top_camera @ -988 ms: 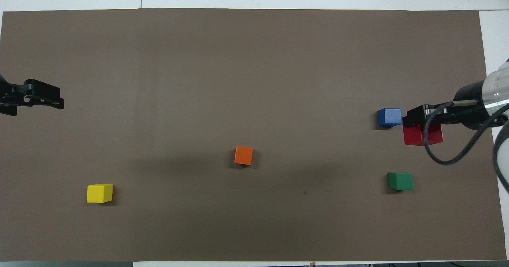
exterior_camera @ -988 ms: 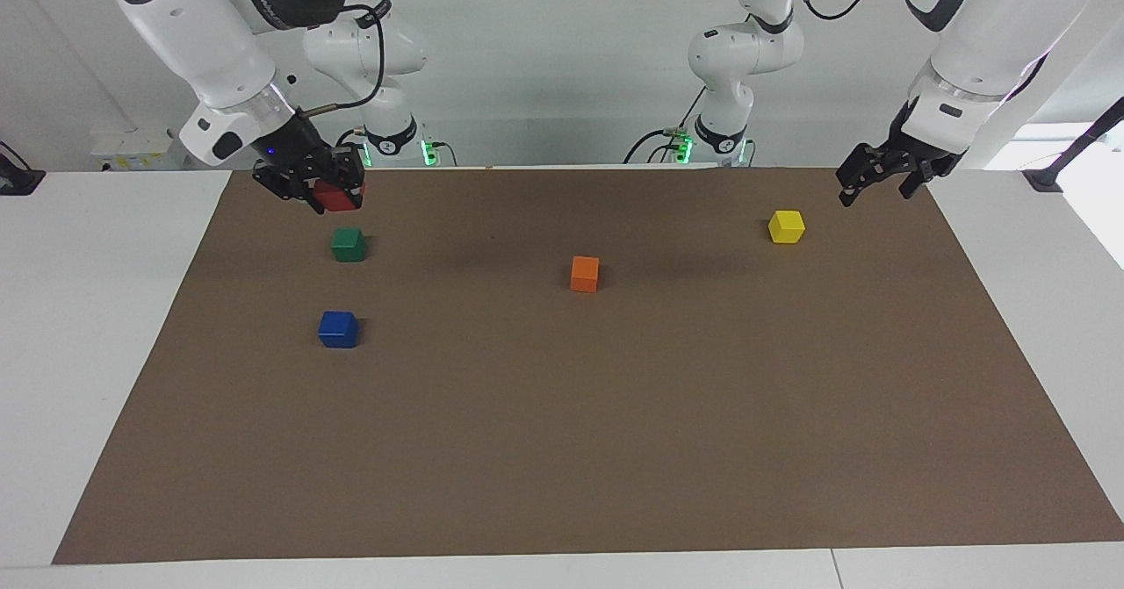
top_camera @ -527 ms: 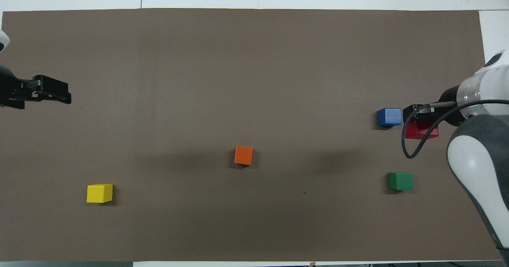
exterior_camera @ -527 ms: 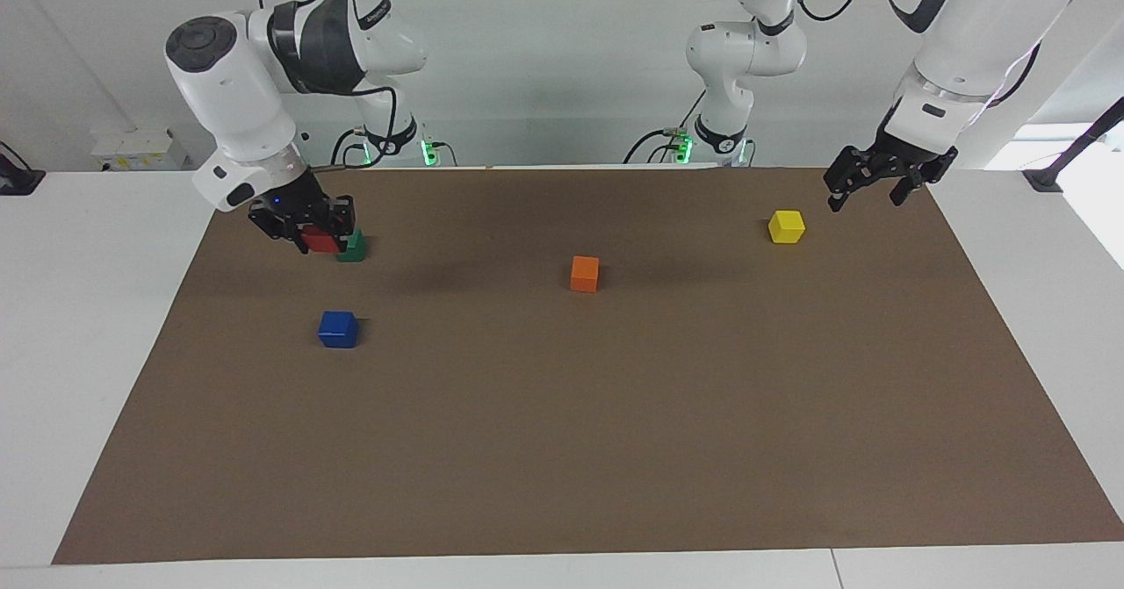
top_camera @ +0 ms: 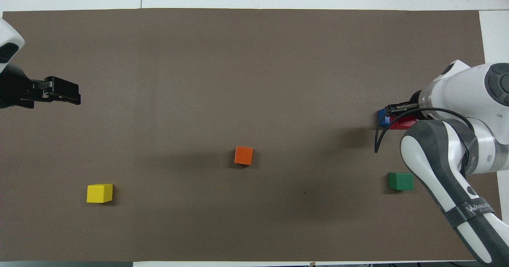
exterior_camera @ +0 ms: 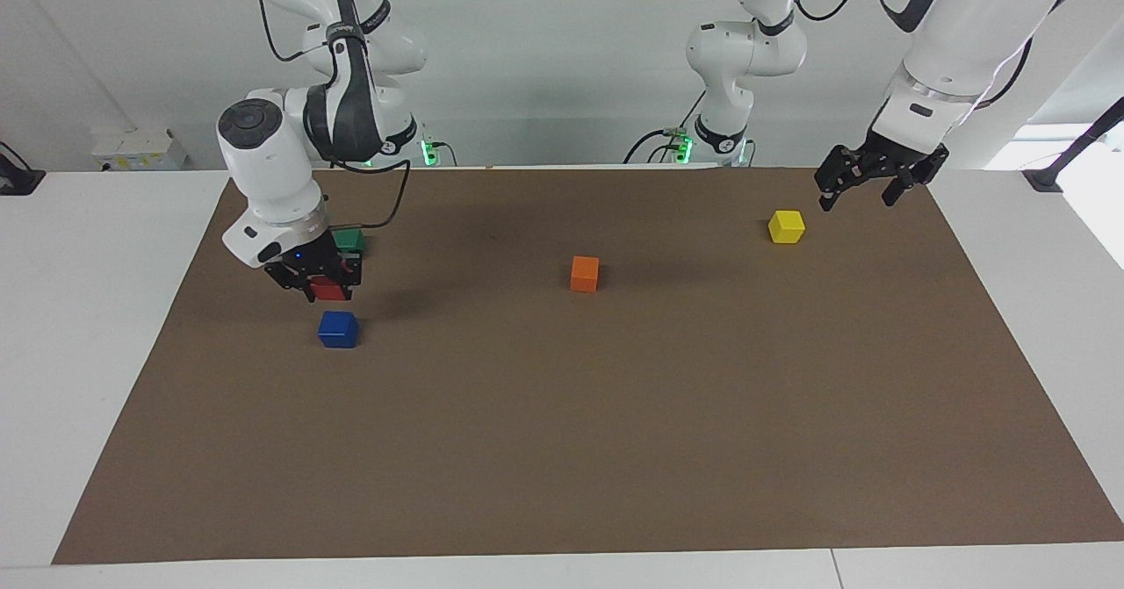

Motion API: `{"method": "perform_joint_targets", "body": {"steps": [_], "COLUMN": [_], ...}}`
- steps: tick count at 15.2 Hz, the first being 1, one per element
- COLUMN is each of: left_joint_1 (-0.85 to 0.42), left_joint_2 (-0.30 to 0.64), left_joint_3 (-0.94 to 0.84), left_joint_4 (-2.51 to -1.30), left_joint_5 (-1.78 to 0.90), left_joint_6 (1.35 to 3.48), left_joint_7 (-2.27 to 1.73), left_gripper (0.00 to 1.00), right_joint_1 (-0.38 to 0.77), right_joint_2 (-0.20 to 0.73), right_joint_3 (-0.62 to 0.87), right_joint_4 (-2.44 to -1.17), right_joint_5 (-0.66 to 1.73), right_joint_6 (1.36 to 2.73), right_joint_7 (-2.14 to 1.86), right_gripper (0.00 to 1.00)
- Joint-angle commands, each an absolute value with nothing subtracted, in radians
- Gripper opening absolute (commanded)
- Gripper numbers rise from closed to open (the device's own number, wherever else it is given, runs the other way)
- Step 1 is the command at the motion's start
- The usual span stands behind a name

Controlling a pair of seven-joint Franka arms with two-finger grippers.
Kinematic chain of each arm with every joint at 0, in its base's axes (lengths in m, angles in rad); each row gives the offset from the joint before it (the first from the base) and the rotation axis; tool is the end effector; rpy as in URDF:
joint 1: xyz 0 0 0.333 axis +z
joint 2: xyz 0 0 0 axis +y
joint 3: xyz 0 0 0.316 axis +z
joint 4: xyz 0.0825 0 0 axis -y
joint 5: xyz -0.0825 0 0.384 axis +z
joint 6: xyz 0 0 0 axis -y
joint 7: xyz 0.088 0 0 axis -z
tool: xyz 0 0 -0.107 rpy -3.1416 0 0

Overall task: Transfer red block to right arm and stack on blue block
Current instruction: 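Lower the red cube onto the blue cube with the right gripper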

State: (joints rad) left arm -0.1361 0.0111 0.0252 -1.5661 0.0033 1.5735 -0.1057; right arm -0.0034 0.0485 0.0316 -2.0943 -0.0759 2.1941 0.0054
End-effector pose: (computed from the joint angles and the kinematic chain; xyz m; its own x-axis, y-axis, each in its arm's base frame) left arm 0.5547 -0.0615 0.6208 1.0000 -0.0052 -0.0033 -0.0052 -1.0000 -0.0039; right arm 0.5585 0.0129 0.4039 0.9965 0.0669 0.0503 0.0637 -0.9960 0.0620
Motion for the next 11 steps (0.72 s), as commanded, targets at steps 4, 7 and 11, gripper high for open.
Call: {"method": "perform_joint_targets", "body": {"steps": [4,7,11], "left_joint_1": [0.073,0.077,0.069], "left_joint_2": [0.000,0.003,0.002], "left_joint_3": [-0.199,-0.190,-0.189], "left_joint_4": [-1.575,-1.572,-1.575], "left_joint_5": [-0.003,-0.003,-0.003], "left_joint_6": [1.562,1.566,1.565], "left_joint_7": [-0.101,-0.095,-0.097], "left_gripper": [1.00,1.00,1.00], "right_joint_1": [-0.051,-0.052,-0.055], "right_joint_2": [0.101,0.104,0.126], "right_joint_3": [0.041,0.041,0.041], "right_joint_4": [-2.111,-2.126,-2.132], "right_joint_5": [-0.098,-0.098,-0.098], "right_joint_6": [2.302,2.341,2.384], "right_joint_7": [-0.032,-0.026,-0.031], "right_gripper": [0.00,0.00,0.00]}}
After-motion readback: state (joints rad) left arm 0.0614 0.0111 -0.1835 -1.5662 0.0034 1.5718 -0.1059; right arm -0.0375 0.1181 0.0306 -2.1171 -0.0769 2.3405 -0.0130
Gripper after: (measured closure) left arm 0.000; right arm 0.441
